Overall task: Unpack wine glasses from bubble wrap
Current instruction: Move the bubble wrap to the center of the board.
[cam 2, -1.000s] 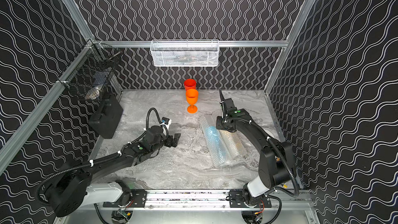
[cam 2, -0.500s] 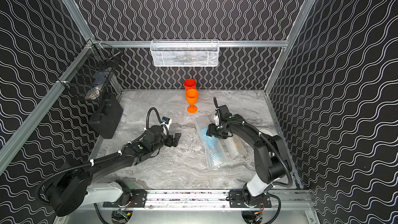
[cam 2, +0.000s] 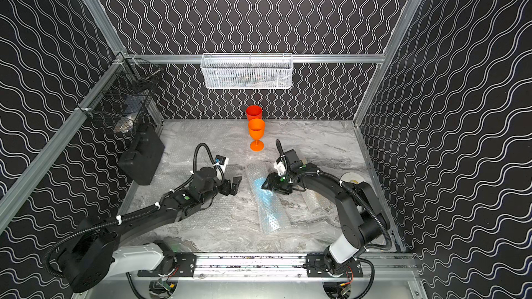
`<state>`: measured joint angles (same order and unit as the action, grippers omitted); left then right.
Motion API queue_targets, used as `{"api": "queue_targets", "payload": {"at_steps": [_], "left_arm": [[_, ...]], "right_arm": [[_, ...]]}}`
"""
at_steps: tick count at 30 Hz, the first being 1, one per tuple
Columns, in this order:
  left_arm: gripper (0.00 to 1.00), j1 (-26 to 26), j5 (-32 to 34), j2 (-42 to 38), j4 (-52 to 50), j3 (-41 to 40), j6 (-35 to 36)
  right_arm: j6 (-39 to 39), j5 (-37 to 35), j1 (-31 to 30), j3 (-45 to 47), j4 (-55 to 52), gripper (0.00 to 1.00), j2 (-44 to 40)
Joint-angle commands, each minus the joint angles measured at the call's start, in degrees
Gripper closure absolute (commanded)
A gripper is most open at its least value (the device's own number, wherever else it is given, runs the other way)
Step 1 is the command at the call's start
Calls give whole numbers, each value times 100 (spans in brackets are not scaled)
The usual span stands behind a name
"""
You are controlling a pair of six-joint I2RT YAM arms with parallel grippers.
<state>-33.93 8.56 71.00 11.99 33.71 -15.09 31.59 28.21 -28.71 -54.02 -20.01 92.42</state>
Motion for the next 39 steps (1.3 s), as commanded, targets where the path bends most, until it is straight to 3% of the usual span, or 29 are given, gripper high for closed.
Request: {"api": "queue_targets", "payload": {"at_steps": [1, 8, 11, 20, 27, 30, 39], "left_arm": [[1, 9, 21, -93, 120, -23, -56], [1, 7, 0, -26, 119, 4, -46], [1, 9, -14, 1, 102, 21, -55], [1, 7, 6, -38, 98, 12, -53], [1, 9, -12, -88, 76, 4, -64], [1, 7, -47, -73, 66, 21, -64], [1, 10, -159, 52, 110, 54, -108]], "right_arm": [[545, 27, -113, 10, 143, 42, 114], [104, 50, -233, -543, -426, 36, 217], [-259, -509, -146, -808, -1006, 31, 36], [-597, -1093, 1310, -1045, -1710, 26, -818], [-487, -1382, 2724, -583, -1566, 23, -1365], [-566, -1247, 2999, -355, -1377, 24, -1359], [-674, -483, 2947, -308, -1361, 24, -856]]}}
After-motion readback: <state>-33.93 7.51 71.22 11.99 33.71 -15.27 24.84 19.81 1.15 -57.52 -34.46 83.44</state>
